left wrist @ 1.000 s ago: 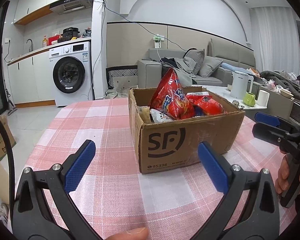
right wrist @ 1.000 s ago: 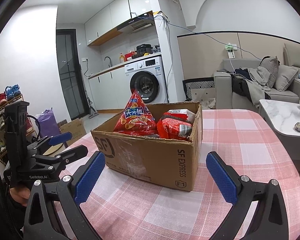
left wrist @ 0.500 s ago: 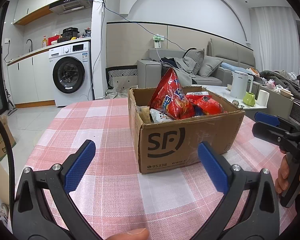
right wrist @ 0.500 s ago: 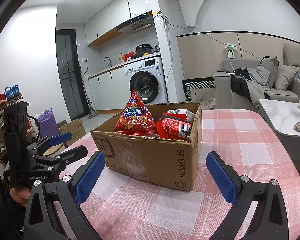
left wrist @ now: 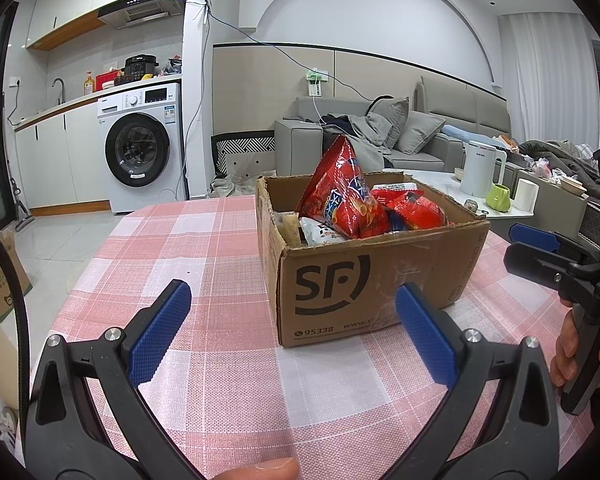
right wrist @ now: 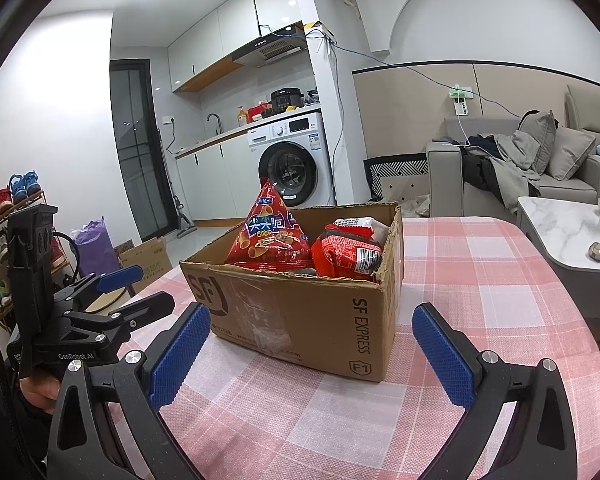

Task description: Organize snacks

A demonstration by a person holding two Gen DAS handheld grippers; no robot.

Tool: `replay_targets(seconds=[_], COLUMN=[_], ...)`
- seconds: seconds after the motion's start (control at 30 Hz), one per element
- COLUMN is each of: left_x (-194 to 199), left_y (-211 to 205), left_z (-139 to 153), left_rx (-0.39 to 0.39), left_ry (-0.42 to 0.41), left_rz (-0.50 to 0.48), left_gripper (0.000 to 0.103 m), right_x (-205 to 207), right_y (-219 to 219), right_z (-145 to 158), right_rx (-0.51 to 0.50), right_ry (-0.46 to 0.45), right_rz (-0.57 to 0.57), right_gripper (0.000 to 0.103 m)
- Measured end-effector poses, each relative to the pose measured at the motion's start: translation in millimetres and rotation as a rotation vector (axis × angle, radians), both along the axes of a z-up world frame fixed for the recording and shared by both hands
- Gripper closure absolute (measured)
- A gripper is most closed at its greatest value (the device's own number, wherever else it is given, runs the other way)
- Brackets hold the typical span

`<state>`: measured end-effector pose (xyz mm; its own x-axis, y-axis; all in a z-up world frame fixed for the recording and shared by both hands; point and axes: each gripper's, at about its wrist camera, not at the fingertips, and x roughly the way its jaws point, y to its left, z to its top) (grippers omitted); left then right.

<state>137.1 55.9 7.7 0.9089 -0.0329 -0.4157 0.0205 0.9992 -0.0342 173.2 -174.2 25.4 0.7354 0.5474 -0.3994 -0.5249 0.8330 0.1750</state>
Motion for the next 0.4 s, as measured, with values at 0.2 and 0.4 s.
replay_targets(seconds=[0.2, 0.4], left_x=[0.3, -0.7], left_y=[0.0, -0.1], left_z=[-0.2, -0.6], left_rx=[0.000, 0.001], left_ry=[0.000, -0.005], left_rz=[0.000, -0.006], left_gripper=[0.001, 0.001], right_x=[0.5, 0.8], right_y=[0.1, -1.2], right_z=[-0.6, -1.6], right_rx=[0.000, 0.000], right_ry=[0.002, 0.003], right_rz=[-0.002, -0.001], right_gripper=[0.000, 0.000])
